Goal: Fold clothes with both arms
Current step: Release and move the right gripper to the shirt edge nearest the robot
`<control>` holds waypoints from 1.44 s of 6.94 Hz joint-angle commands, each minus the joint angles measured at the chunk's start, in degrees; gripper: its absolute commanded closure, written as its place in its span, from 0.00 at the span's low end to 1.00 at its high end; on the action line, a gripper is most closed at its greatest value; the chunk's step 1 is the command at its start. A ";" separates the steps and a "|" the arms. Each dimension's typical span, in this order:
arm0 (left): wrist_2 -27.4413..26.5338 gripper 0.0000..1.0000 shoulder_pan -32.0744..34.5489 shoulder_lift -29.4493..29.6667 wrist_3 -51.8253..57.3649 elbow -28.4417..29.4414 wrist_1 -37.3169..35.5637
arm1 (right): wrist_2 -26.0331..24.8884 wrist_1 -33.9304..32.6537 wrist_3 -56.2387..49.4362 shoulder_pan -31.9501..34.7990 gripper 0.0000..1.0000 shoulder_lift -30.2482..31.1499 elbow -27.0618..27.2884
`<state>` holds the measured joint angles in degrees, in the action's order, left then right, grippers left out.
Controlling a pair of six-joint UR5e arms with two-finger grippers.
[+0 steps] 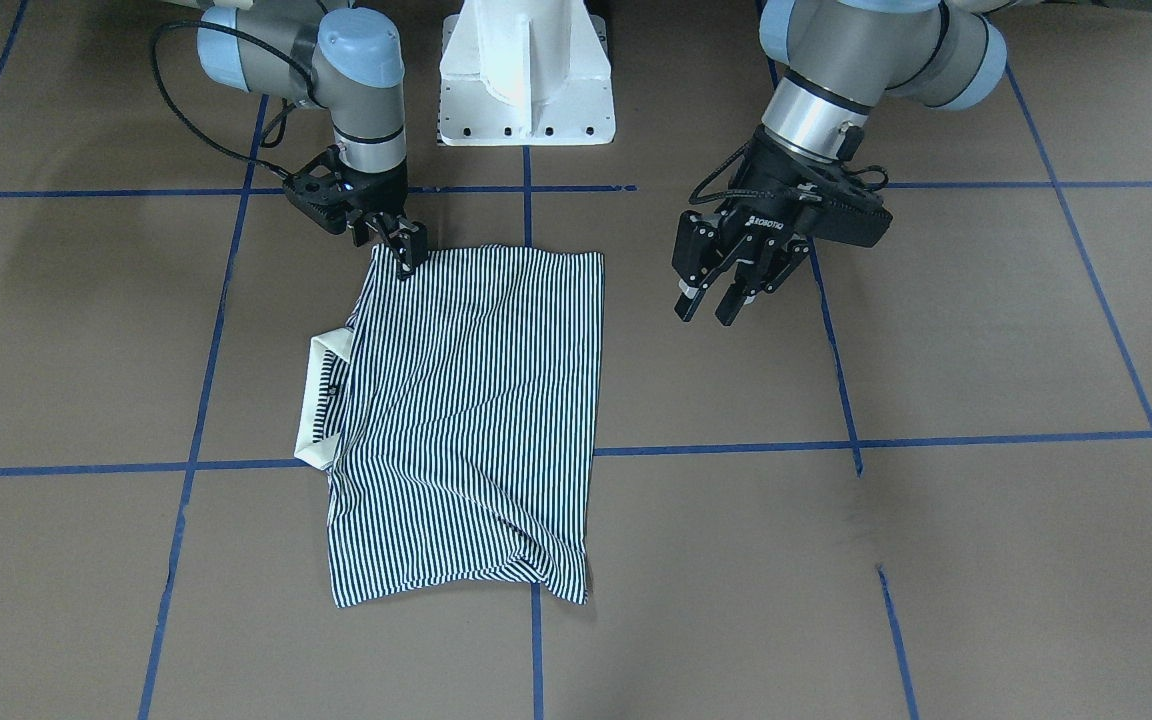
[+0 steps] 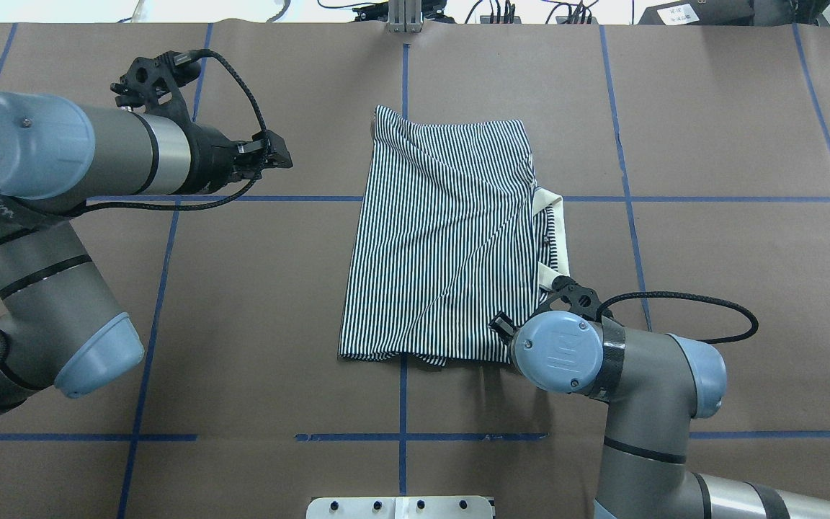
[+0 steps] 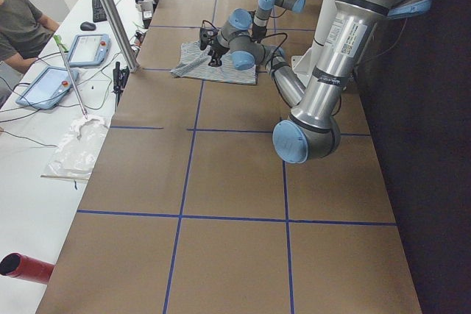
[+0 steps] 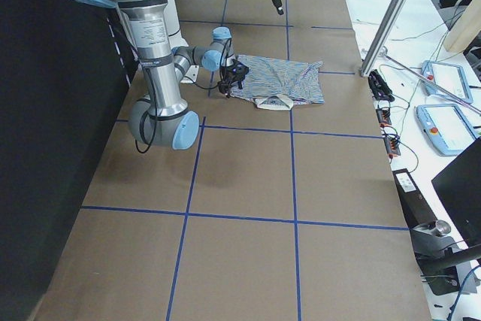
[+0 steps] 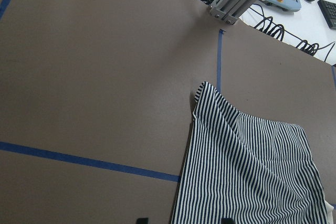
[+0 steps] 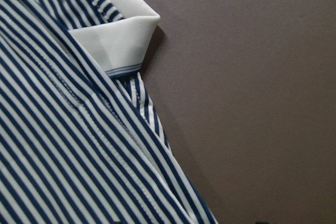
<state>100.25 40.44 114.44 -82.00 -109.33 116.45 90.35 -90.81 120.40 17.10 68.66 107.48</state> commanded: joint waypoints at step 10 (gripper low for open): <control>-0.23 0.44 -1.75 0.08 -2.45 -0.35 -3.83 | 0.70 -0.42 -0.34 0.12 1.00 0.42 2.99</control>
<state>100.17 39.81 114.52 -83.30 -109.48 115.33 90.98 -91.19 120.15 17.13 68.72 109.60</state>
